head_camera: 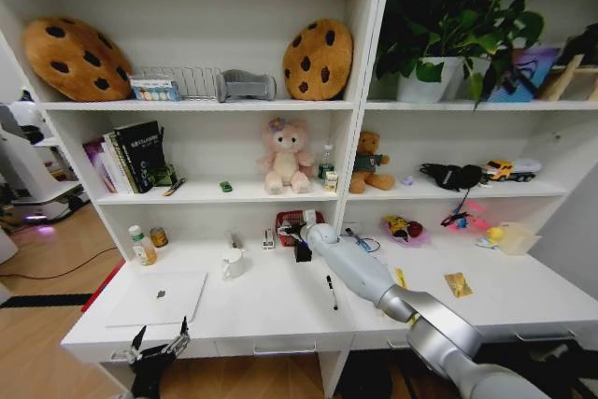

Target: Organize the objects on the table.

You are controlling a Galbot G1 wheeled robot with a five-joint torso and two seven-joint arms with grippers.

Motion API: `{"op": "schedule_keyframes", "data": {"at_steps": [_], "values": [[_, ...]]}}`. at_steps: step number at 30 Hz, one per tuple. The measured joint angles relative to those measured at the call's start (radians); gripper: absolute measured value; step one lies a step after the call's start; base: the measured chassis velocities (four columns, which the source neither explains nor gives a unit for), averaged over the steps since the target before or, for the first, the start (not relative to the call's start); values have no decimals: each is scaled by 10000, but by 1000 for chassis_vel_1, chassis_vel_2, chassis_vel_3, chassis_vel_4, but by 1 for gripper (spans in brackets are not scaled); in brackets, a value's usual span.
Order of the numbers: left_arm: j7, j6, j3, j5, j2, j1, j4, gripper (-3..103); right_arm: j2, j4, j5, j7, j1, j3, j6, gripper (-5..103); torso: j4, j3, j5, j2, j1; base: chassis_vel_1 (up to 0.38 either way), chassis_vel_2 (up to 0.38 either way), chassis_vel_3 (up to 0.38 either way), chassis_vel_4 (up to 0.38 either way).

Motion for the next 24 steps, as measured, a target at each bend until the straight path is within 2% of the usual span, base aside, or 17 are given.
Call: {"op": "schedule_keyframes", "data": {"at_steps": [16, 17, 19, 21, 22, 24], "values": [[4, -10, -70, -38, 0, -69, 75, 100, 163, -362, -13, 16, -8, -279, 106, 100, 1, 0, 0, 0, 0, 0, 0, 0, 0], [3, -11, -67, -41, 1, -78, 87, 100, 162, -364, -16, 20, -8, -282, 111, 102, 1, 0, 0, 0, 0, 0, 0, 0, 0], [3, -10, -67, -43, 4, -81, 94, 100, 157, -364, -17, 23, -9, -282, 114, 99, 1, 0, 0, 0, 0, 0, 0, 0, 0], [3, -10, -68, -52, 13, -85, 107, 100, 143, -371, -24, 29, -9, -282, 139, 89, 0, 0, 0, 0, 0, 0, 0, 0, 0], [3, -10, -68, -52, 13, -85, 107, 100, 143, -371, -24, 29, -9, -282, 139, 89, 0, 0, 0, 0, 0, 0, 0, 0, 0], [3, -10, -67, -54, 20, -94, 131, 100, 128, -372, -27, 29, -9, -282, 163, 78, 1, 0, 0, 0, 0, 0, 0, 0, 0]]}}
